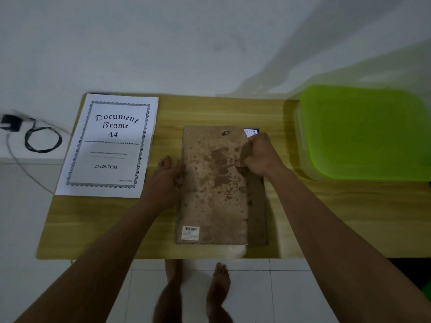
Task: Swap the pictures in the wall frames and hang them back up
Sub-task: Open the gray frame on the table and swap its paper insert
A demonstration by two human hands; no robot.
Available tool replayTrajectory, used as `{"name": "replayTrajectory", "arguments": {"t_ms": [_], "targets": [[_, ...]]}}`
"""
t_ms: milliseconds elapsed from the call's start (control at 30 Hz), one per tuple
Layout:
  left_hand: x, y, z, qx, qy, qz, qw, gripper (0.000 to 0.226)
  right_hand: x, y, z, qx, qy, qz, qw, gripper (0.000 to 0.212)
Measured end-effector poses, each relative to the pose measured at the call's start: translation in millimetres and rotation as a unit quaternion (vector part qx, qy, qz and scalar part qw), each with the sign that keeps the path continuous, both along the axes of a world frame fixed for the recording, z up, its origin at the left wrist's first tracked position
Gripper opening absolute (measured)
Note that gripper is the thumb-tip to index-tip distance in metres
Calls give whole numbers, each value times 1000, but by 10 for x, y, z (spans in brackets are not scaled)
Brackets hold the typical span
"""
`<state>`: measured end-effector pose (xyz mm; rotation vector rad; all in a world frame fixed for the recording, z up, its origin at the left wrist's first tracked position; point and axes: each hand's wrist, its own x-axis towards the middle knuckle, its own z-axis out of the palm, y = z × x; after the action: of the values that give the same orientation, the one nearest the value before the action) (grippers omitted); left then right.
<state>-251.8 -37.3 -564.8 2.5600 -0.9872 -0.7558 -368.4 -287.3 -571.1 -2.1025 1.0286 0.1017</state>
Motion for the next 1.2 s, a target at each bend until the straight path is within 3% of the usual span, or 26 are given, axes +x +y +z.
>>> {"name": "replayTrajectory", "arguments": {"t_ms": [100,200,433,667,900,1200], "targets": [[-7,-9,1,-3,6,5,1000,60,-42,-6,76,22,-10,-16,1000,76],[-10,-3,3,-5,13,11,1000,61,-70,-7,143,43,-33,-28,998,80],[-34,-7,18,-3,22,20,1000,63,-116,21,197,12,-42,-22,999,74],[-39,-17,48,13,15,21,1000,63,-119,-21,292,113,-73,9,991,71],[-47,-17,140,0,21,38,999,63,-147,-67,315,94,-76,28,992,72],[-227,-62,417,-30,-5,78,997,62,-244,37,347,165,-135,-42,976,56]]}}
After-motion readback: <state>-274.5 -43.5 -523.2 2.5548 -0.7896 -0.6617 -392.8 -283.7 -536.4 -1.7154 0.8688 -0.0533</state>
